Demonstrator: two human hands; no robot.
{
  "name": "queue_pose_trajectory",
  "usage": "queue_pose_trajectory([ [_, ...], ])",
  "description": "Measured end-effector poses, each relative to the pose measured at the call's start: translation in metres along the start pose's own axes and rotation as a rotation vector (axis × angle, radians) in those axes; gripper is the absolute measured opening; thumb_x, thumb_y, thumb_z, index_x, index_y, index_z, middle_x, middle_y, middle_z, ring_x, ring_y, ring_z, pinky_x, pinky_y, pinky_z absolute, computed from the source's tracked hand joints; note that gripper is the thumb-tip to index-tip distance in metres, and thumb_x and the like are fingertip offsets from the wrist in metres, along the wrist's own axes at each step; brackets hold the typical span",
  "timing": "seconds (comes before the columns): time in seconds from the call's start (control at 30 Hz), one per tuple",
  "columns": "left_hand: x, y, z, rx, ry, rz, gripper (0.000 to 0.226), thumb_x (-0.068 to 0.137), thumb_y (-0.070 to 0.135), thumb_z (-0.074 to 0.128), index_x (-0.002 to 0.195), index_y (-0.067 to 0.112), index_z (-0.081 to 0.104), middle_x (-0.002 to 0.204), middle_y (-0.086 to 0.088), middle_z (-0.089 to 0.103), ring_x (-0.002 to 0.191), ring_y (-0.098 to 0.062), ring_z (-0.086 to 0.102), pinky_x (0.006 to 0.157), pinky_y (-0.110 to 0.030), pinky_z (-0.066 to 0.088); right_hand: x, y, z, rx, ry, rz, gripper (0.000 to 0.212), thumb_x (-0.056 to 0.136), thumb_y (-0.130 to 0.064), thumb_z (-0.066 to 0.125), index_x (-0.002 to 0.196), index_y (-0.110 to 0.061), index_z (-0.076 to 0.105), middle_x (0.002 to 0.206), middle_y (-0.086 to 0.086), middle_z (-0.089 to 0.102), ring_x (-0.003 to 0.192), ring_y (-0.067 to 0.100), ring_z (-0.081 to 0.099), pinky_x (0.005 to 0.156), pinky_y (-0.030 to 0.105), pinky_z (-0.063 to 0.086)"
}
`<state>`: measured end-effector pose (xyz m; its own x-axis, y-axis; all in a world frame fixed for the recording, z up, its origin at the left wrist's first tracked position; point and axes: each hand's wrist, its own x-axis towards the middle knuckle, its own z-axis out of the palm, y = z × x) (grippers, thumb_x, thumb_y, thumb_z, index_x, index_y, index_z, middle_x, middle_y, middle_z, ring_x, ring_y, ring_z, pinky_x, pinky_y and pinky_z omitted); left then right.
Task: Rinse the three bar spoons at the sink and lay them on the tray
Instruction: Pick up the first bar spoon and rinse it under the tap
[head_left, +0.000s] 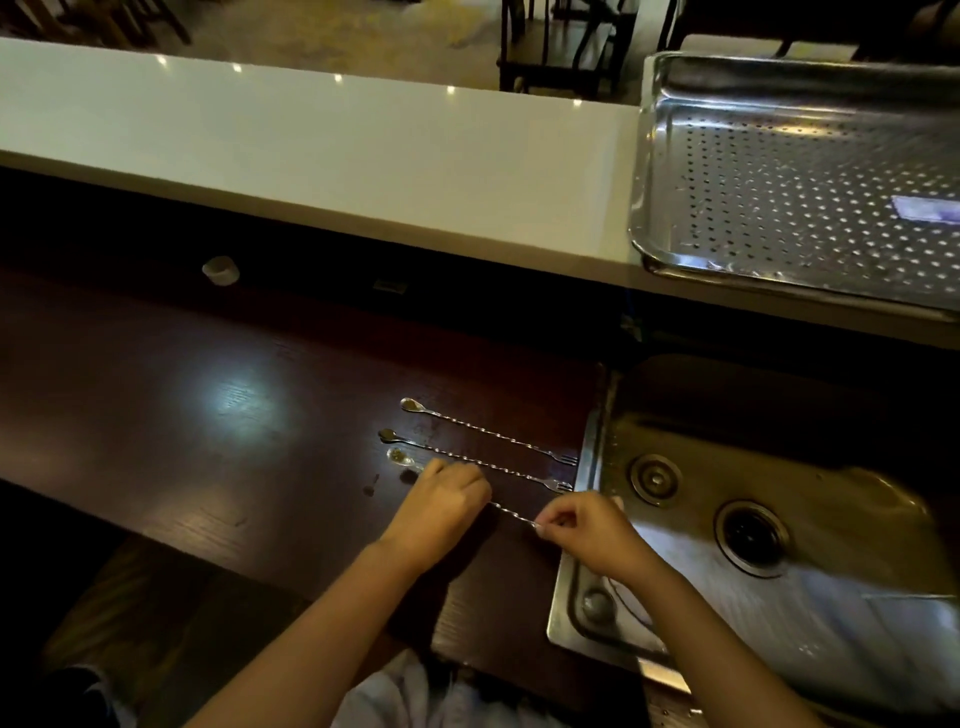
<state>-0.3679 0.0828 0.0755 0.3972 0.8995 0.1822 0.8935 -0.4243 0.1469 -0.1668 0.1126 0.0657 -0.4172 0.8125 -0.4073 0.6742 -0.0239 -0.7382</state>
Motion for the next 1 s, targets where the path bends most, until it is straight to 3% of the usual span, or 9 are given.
queue_pose_trajectory([
  [0.1,0.018,0.018,-0.004,-0.019,0.098,0.05,0.016,0.062,0.011,0.081,0.071,0.014,0.068,0.07,0.0,0.065,0.06,-0.018,0.063,0.065,-0.024,0.037,-0.018,0.008,-0.024,0.127,0.053,-0.022,0.007,0.08,-0.01,0.068,0.078,-0.012,0.074,0.071,-0.011,0.066,0.066,-0.003,0.058,0.063,0.005,0.043],
  [0.2,0.033,0.045,-0.002,-0.212,0.199,-0.085,0.017,0.069,0.007,0.075,0.086,0.008,0.068,0.085,-0.006,0.067,0.074,-0.02,0.064,0.068,-0.029,0.048,-0.038,0.024,-0.054,0.187,0.116,0.015,0.007,0.081,-0.01,0.067,0.083,-0.009,0.074,0.077,-0.001,0.069,0.07,0.002,0.061,0.065,0.009,0.046],
  [0.3,0.044,0.09,0.007,-0.634,0.339,-0.479,0.016,0.076,0.002,0.065,0.085,0.015,0.064,0.084,-0.001,0.063,0.074,-0.008,0.058,0.07,-0.01,0.044,-0.065,0.05,-0.089,0.27,0.148,0.066,0.008,0.082,-0.012,0.066,0.08,-0.016,0.073,0.079,-0.002,0.07,0.078,0.008,0.063,0.071,0.018,0.047],
  [0.4,0.069,0.141,0.023,-1.152,0.233,-0.873,0.014,0.085,0.005,0.059,0.082,0.019,0.06,0.077,0.0,0.064,0.056,-0.001,0.061,0.056,-0.013,0.045,-0.098,0.079,-0.127,0.326,0.187,0.076,0.011,0.082,-0.01,0.067,0.076,-0.019,0.071,0.072,-0.005,0.068,0.068,0.001,0.06,0.066,0.016,0.046],
  [0.53,0.117,0.211,0.031,-1.676,0.09,-1.007,0.012,0.092,0.02,0.051,0.1,0.015,0.059,0.089,0.001,0.068,0.053,-0.003,0.066,0.047,-0.013,0.047,-0.142,0.12,-0.178,0.393,0.232,0.079,0.007,0.082,-0.002,0.064,0.08,-0.005,0.07,0.072,0.0,0.066,0.067,0.005,0.059,0.064,0.013,0.047],
  [0.63,0.152,0.259,0.031,-1.779,0.04,-0.944,0.011,0.092,0.024,0.053,0.09,0.021,0.063,0.083,0.004,0.073,0.058,-0.006,0.068,0.055,-0.018,0.048,-0.171,0.151,-0.209,0.413,0.272,0.081,0.006,0.081,0.002,0.063,0.083,0.001,0.069,0.073,0.0,0.066,0.062,-0.007,0.059,0.062,0.005,0.046],
  [0.77,0.188,0.315,0.037,-1.787,0.014,-0.912,0.011,0.09,0.017,0.054,0.087,0.018,0.065,0.075,0.003,0.075,0.057,-0.005,0.068,0.049,-0.013,0.049,-0.201,0.19,-0.241,0.434,0.372,0.138,0.006,0.081,0.003,0.064,0.084,0.005,0.068,0.07,-0.003,0.063,0.055,-0.013,0.056,0.059,0.002,0.044],
  [0.93,0.21,0.354,0.053,-1.789,0.035,-0.988,0.014,0.092,0.012,0.051,0.084,0.014,0.063,0.082,0.0,0.071,0.069,-0.007,0.07,0.057,-0.012,0.053,-0.223,0.23,-0.263,0.525,0.636,0.271,0.007,0.08,-0.014,0.068,0.075,-0.009,0.069,0.069,0.002,0.063,0.061,0.005,0.055,0.058,0.018,0.044],
  [1.0,0.211,0.361,0.059,-1.809,0.07,-1.025,0.012,0.093,0.012,0.05,0.088,0.012,0.061,0.088,-0.003,0.069,0.079,-0.01,0.068,0.06,-0.013,0.054,-0.223,0.239,-0.263,0.642,0.702,0.336,0.007,0.081,-0.019,0.067,0.079,-0.012,0.07,0.071,-0.001,0.064,0.062,0.006,0.058,0.056,0.015,0.047],
])
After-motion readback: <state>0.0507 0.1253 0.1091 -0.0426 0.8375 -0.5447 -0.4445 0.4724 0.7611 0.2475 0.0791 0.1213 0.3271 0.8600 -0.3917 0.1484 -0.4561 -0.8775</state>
